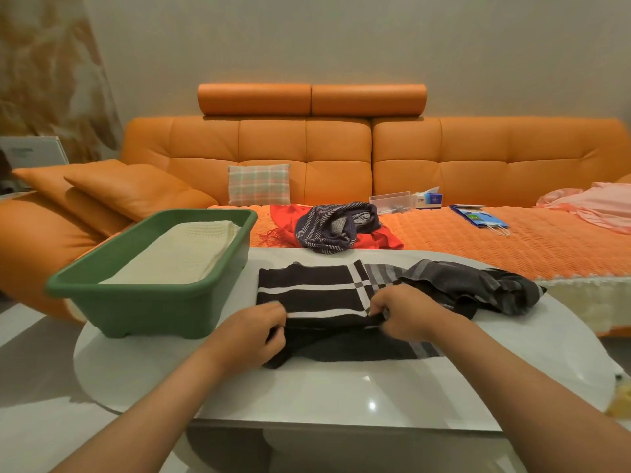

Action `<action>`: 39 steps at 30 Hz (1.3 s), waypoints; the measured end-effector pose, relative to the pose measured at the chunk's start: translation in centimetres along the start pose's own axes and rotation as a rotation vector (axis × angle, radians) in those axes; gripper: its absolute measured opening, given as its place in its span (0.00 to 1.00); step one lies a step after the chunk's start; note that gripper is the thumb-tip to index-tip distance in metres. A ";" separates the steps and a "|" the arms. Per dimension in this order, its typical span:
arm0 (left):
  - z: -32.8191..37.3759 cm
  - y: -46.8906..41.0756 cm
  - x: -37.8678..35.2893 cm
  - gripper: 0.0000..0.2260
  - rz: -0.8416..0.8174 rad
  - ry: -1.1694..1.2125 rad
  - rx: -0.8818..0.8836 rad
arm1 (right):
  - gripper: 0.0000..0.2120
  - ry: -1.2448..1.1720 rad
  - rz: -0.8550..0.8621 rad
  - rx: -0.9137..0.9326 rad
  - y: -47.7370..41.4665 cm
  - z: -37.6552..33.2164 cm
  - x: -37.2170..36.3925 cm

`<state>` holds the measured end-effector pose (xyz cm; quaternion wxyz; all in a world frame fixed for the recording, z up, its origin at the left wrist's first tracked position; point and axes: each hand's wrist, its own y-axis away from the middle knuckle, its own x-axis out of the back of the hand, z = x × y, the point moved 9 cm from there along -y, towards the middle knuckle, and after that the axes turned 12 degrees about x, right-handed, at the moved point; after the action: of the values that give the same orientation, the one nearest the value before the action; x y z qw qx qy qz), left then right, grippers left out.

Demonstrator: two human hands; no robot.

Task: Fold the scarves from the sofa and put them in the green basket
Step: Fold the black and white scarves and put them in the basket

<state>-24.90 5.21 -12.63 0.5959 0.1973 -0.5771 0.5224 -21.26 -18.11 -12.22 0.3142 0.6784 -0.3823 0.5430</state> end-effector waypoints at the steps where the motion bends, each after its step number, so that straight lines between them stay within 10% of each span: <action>1: -0.2 0.2 -0.6 0.07 -0.057 -0.007 0.017 | 0.11 0.015 -0.048 -0.002 0.1 0.0 -0.6; 6: -1.5 0.4 -1.2 0.08 -0.140 0.102 0.158 | 0.03 -0.010 -0.206 0.003 0.4 -0.1 -2.7; 12: -1.6 0.5 -1.6 0.14 -0.202 0.003 0.105 | 0.09 -0.076 -0.072 0.109 0.0 -1.7 -1.5; 19: -2.5 -0.2 -1.6 0.21 -0.410 0.283 0.426 | 0.25 -0.334 -0.116 -0.091 0.4 0.0 -2.8; 23: -0.4 -1.5 -2.9 0.14 -0.275 0.092 0.367 | 0.15 0.004 0.044 -0.067 -1.0 -0.2 -1.6; 29: -2.1 -2.5 -6.6 0.27 -0.455 -0.215 0.540 | 0.39 -0.006 -0.189 -0.298 -1.4 2.1 -6.3; 34: -1.7 -5.8 -4.5 0.25 -0.329 -0.483 0.648 | 0.21 -0.414 0.163 -0.191 -1.5 2.3 -2.0; 39: 7.2 -9.5 -5.1 0.13 -0.107 -0.151 0.296 | 0.16 0.047 0.408 -0.263 2.2 8.8 2.9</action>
<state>-19.16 -6.43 -11.88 0.5422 0.3520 -0.5256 0.5531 -18.40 -27.18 -11.25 0.2924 0.5278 -0.5712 0.5564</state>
